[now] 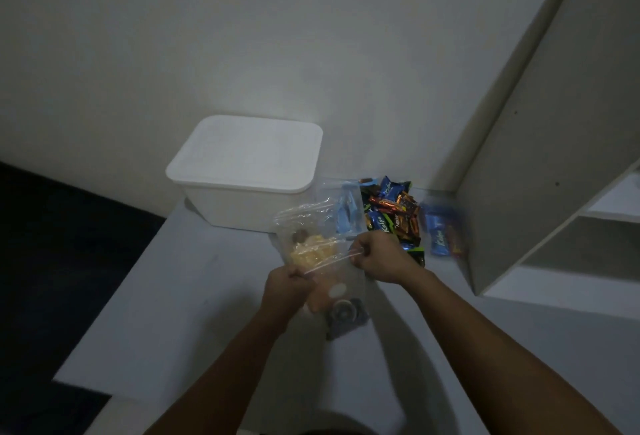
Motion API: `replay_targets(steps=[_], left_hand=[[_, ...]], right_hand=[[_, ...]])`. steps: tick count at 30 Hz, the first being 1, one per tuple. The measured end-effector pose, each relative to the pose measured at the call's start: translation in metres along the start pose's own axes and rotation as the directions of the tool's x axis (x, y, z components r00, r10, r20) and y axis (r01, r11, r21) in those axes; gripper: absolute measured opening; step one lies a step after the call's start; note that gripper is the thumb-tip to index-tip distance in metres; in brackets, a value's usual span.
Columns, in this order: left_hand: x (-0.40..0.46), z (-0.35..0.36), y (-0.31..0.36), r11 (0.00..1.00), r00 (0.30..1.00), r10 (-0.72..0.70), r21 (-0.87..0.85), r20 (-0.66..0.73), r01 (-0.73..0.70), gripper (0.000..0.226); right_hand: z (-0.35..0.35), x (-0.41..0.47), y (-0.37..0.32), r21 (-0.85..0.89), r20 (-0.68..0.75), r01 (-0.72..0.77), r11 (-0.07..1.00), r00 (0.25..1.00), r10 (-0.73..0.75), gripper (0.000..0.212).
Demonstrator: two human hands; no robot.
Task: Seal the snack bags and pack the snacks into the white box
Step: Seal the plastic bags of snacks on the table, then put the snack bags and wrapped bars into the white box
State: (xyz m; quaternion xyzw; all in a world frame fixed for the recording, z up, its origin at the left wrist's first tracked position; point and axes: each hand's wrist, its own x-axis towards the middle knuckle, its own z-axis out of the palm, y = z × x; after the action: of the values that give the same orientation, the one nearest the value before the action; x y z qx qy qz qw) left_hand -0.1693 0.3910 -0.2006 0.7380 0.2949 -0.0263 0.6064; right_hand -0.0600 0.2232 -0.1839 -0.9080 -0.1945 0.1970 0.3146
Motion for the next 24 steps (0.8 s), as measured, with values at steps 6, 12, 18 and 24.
replay_targets(steps=[6,12,18,24], left_hand=[[0.011,-0.029,0.016,1.0,0.998,0.022,-0.02,-0.054,-0.023,0.019],[0.048,-0.083,0.041,0.996,0.973,0.066,-0.05,-0.222,-0.079,0.02],[0.107,-0.153,0.071,0.994,0.876,0.113,0.063,-0.47,-0.094,0.046],[0.155,-0.214,0.091,1.0,0.868,-0.023,-0.019,-0.496,0.015,0.044]], right_hand=[[0.0,0.014,-0.012,0.012,-0.03,-0.012,1.0,0.999,0.012,0.018],[-0.01,0.036,-0.044,0.031,-0.101,0.021,0.999,0.995,-0.018,0.015],[-0.016,0.078,-0.091,0.138,-0.253,-0.002,0.99,0.967,0.037,0.037],[-0.016,0.118,-0.124,0.257,-0.244,-0.282,0.924,0.906,0.345,0.043]])
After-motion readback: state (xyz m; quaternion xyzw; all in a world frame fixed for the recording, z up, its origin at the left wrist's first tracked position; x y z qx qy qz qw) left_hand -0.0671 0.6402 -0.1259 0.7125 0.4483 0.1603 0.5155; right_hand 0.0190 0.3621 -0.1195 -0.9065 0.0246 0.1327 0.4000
